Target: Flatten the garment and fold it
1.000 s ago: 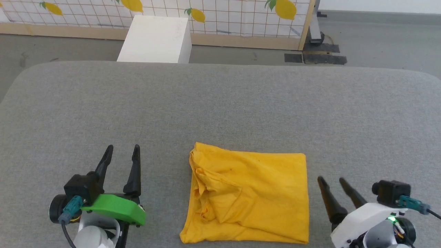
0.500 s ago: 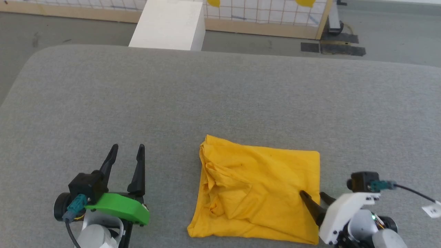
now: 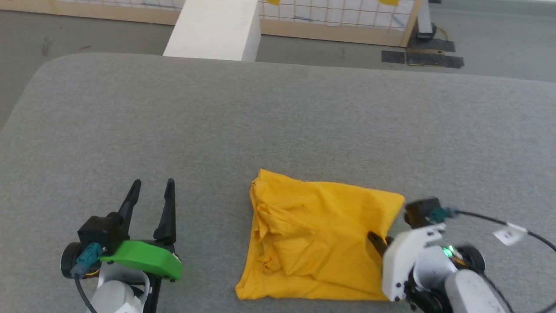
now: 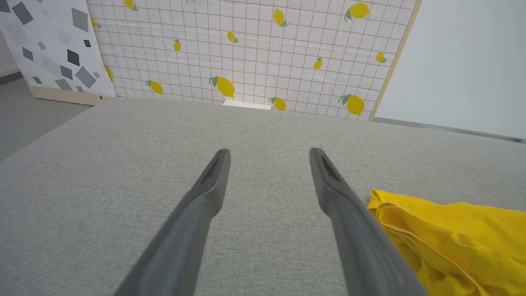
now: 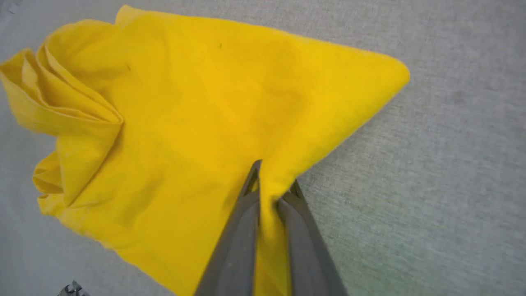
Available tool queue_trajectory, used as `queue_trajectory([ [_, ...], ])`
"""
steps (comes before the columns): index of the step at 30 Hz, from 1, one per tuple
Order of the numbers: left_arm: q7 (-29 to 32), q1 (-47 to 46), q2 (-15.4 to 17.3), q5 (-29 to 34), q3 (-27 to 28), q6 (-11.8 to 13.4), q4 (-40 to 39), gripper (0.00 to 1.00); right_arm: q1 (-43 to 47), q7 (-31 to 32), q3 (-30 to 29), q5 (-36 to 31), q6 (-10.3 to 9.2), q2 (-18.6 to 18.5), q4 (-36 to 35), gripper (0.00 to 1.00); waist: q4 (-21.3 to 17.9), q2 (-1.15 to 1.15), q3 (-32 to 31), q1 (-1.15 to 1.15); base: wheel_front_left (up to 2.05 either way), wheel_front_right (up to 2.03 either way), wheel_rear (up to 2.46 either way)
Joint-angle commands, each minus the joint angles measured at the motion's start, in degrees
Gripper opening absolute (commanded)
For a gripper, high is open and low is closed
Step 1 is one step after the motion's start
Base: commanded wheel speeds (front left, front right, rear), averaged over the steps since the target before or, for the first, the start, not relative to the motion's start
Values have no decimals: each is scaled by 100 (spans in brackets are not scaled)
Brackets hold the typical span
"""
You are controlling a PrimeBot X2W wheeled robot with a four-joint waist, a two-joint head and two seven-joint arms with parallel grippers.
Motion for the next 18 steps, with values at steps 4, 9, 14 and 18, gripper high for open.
queue_trajectory([
  [4,-22,47,23,21,95,-29,-108,100,-539,438,313,-1341,-8,5,-559,0,-399,0,46,0,0,0,0],
  [9,-22,23,43,87,132,-29,-226,100,-1250,761,985,-2274,-8,-834,-858,0,-905,0,178,0,0,0,0],
  [14,-22,-103,58,143,123,-30,-369,100,-1802,849,862,-2372,-8,-1620,-705,0,-1417,0,423,0,0,0,0],
  [18,-22,-235,97,193,84,-30,-472,100,-2090,801,642,-2461,-8,-1972,-457,0,-1748,0,686,0,0,0,0],
])
